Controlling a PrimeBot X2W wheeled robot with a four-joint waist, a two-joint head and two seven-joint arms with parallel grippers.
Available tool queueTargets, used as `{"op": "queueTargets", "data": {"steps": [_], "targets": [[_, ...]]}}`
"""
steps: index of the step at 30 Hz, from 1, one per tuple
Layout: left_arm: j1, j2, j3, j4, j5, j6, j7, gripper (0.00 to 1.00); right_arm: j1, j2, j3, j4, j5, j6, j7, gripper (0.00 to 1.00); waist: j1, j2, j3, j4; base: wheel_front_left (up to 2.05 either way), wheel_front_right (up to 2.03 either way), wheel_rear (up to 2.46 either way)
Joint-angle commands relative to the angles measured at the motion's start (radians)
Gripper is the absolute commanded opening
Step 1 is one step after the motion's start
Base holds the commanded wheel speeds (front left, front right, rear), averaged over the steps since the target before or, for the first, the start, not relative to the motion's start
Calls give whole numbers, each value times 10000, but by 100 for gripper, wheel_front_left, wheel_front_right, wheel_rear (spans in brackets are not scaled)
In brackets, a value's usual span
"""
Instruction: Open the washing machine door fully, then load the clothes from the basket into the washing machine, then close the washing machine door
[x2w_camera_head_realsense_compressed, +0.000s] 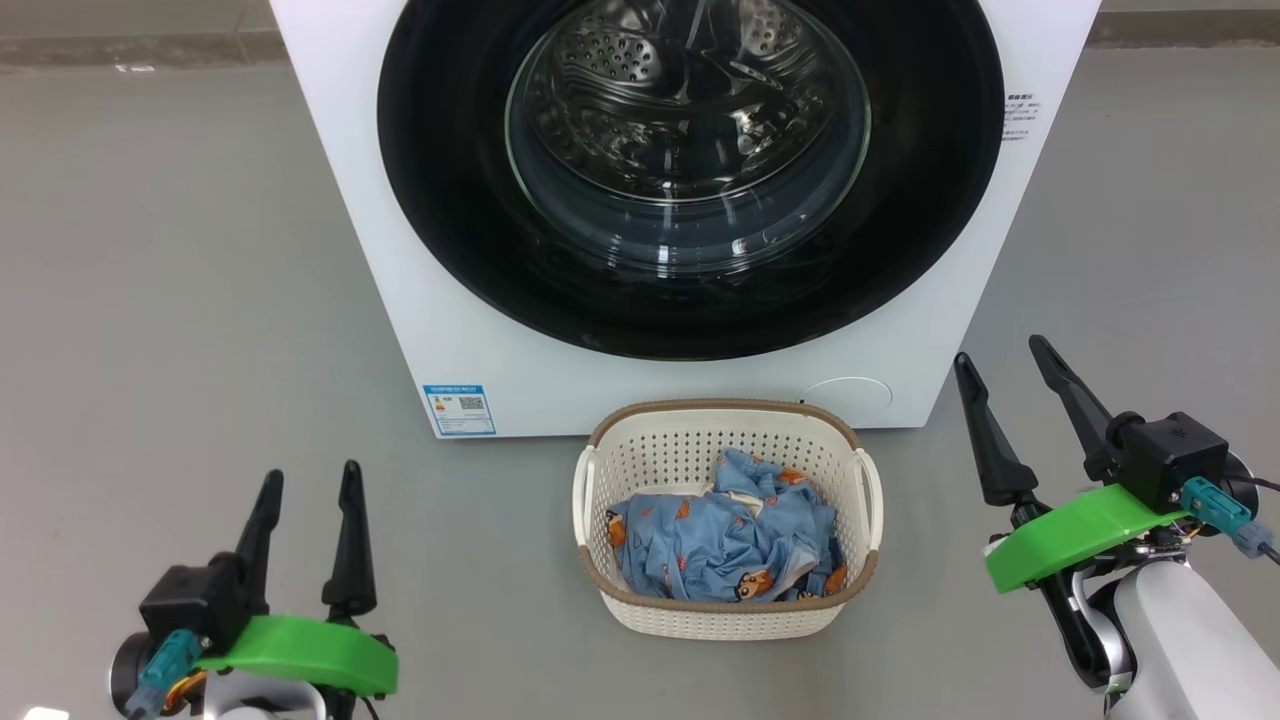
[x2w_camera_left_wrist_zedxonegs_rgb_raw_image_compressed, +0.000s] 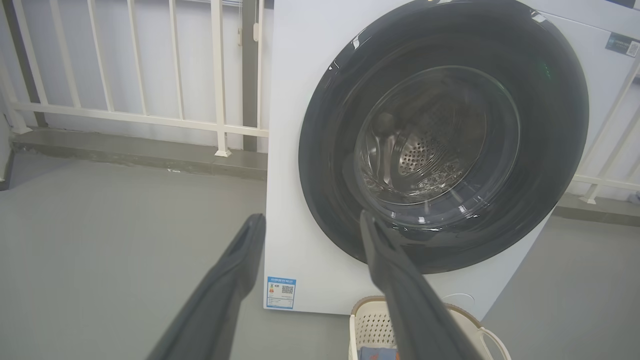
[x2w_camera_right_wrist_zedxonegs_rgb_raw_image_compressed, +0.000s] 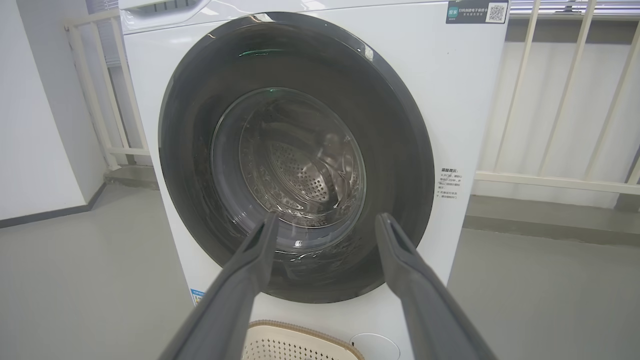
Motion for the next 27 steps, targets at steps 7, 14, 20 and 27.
{"op": "queueTargets", "data": {"steps": [7,14,20,27], "targets": [[-543,298,248,-131,2,110,-89,100,-358,-123,210,-178,8,56,-124,100,-1,0,45,1,0,0,0],[-569,339,212,-96,-55,124,-86,100,-400,-143,212,-149,49,56,-124,100,-1,0,82,-7,0,0,0],[-597,386,180,-90,-91,135,-86,100,-417,-141,199,-161,69,56,-124,100,-1,0,116,-16,0,0,0],[-630,422,144,-96,-145,149,-73,100,-392,-96,162,-194,36,56,-124,100,-1,0,159,-14,0,0,0]]}}
